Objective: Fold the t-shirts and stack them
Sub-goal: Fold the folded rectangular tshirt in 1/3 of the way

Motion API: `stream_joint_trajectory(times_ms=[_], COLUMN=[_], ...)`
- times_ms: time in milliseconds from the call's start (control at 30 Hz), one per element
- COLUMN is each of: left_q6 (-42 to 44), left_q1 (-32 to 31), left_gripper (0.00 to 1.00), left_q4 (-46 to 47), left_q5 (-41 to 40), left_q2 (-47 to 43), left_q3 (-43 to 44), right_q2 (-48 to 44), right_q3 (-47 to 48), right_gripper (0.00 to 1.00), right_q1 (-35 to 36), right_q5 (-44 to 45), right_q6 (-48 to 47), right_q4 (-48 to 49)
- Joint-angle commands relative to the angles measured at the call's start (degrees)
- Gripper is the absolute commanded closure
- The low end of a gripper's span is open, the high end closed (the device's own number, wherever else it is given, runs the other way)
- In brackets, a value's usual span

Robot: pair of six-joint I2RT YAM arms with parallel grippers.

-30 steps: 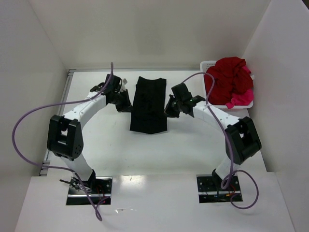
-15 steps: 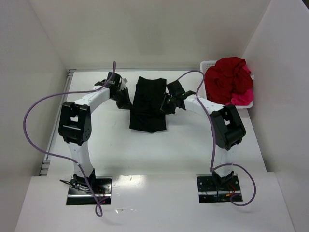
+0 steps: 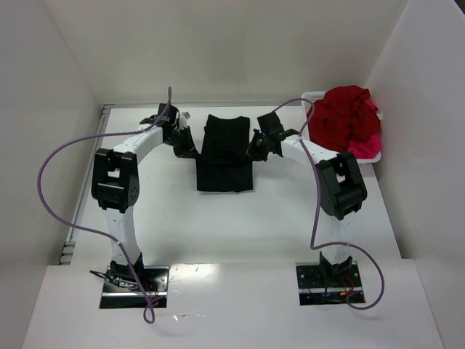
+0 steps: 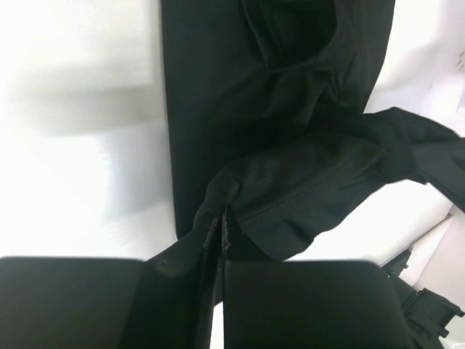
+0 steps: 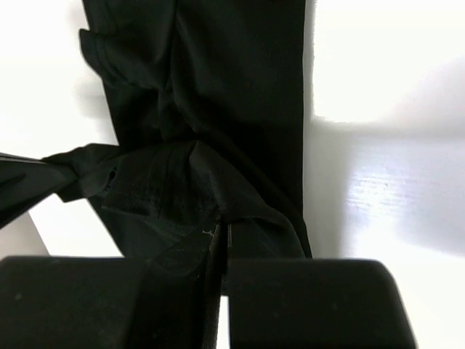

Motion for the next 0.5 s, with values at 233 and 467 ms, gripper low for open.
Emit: stream_joint_trajectory(times_ms=[233, 467], left_q6=[4.3, 6.1], left_q1=[1.1, 0.5], left_gripper=[0.90, 0.82], left_q4=[-1.1, -2.7], left_q5=[4.5, 5.7], left_q2=[5.2, 6.9], left_q3=[6.4, 9.9], right_q2=[4.5, 5.0], right_q3=[5.0, 6.7], right_gripper=[0.94, 0.90], right_q1=[-0.3, -0.3], right_q5=[-1.0, -1.0], right_q6=[-1.2, -0.2], right_q4=[2.5, 3.5])
